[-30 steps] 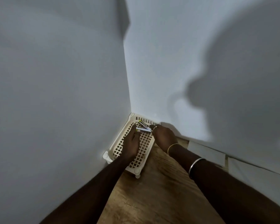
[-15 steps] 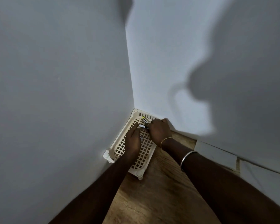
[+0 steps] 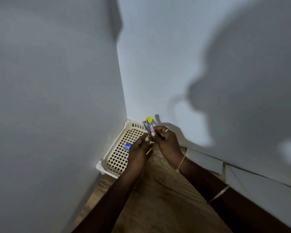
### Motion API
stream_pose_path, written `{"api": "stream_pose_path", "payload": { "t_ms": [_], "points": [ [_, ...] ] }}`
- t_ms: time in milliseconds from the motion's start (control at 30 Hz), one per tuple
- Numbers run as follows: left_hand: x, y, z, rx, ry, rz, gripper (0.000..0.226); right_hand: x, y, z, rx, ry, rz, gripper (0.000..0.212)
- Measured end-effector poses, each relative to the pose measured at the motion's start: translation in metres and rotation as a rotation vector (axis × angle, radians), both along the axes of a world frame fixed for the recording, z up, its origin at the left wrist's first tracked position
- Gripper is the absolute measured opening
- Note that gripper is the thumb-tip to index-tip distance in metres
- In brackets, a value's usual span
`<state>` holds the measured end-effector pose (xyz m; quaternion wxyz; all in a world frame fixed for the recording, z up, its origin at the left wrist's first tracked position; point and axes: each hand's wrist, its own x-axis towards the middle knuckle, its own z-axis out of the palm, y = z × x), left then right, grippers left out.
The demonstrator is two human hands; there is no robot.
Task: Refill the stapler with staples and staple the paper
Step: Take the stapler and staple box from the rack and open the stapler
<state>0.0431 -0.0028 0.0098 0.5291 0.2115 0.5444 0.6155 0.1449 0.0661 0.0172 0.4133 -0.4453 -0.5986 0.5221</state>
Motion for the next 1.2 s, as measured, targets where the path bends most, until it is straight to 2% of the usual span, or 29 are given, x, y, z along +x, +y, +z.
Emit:
{"api": "stream_pose_path", "payload": {
  "t_ms": [100,200,500,767,933,1200],
  "points": [
    [0.026,-0.007,0.030,0.122,-0.154,-0.058,0.029,0.027,-0.024,0.034,-0.008,0.115,-0.005,0.009],
    [0.051,-0.020,0.058,0.203,-0.192,-0.112,0.027,0.053,-0.048,0.060,0.029,0.136,-0.026,0.011],
    [0.120,-0.064,0.117,0.295,-0.235,-0.149,0.030,0.122,-0.117,0.115,0.289,-0.089,-0.239,0.025],
    [0.159,-0.101,0.151,0.383,-0.220,-0.278,0.024,0.173,-0.173,0.153,0.537,-0.161,-0.419,0.019],
    [0.179,-0.115,0.163,0.343,-0.322,-0.344,0.026,0.186,-0.195,0.153,0.650,-0.095,-0.489,0.019],
    [0.197,-0.125,0.167,0.286,-0.427,-0.355,0.013,0.192,-0.207,0.145,0.598,0.106,-0.520,0.017]
  ]
}}
